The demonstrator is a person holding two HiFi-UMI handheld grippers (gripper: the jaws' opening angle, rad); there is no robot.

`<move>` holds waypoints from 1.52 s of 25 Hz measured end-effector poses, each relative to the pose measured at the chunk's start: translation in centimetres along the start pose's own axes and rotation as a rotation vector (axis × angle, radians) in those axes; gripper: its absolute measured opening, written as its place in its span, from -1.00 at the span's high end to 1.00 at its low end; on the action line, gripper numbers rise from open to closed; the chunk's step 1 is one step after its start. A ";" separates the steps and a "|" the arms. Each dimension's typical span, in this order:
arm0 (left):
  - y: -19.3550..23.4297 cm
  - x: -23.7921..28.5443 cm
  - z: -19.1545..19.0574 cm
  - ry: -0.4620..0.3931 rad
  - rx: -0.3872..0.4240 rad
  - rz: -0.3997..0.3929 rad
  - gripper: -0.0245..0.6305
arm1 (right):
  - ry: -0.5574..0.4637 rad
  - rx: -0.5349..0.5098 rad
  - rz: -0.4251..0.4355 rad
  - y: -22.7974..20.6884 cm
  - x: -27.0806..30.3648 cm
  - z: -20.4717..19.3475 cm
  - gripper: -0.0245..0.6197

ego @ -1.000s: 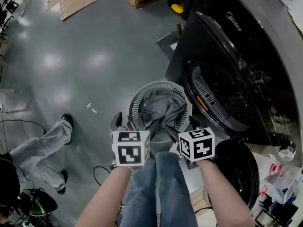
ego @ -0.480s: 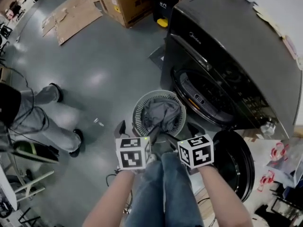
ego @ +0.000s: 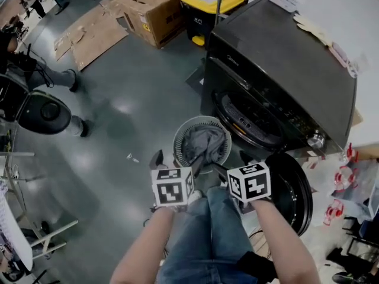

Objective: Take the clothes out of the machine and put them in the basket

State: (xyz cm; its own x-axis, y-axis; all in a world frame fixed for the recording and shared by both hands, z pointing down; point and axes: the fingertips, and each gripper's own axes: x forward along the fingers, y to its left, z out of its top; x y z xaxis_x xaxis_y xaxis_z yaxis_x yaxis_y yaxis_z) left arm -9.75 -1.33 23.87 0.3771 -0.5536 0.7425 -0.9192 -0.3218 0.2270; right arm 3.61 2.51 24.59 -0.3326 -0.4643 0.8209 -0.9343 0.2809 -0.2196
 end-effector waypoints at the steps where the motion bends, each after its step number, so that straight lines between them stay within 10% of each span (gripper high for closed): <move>1: -0.1 -0.8 0.3 -0.001 0.002 -0.003 -0.79 | 0.004 0.004 0.000 0.5 -0.7 0.1 -0.38; 23: -2.3 -8.0 4.8 -0.106 0.148 -0.130 -0.79 | -0.171 0.239 -0.123 1.7 -12.1 0.5 -0.38; 38: -6.9 -13.5 5.3 -0.240 0.203 -0.097 -0.79 | -0.335 0.107 -0.167 0.9 -19.8 0.7 -0.38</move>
State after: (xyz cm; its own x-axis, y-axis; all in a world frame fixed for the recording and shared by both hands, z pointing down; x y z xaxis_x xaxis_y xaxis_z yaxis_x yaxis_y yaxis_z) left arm -7.92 4.31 8.93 0.5003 -0.6702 0.5483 -0.8453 -0.5151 0.1417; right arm 9.23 11.36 7.75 -0.1821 -0.7499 0.6360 -0.9813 0.0977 -0.1658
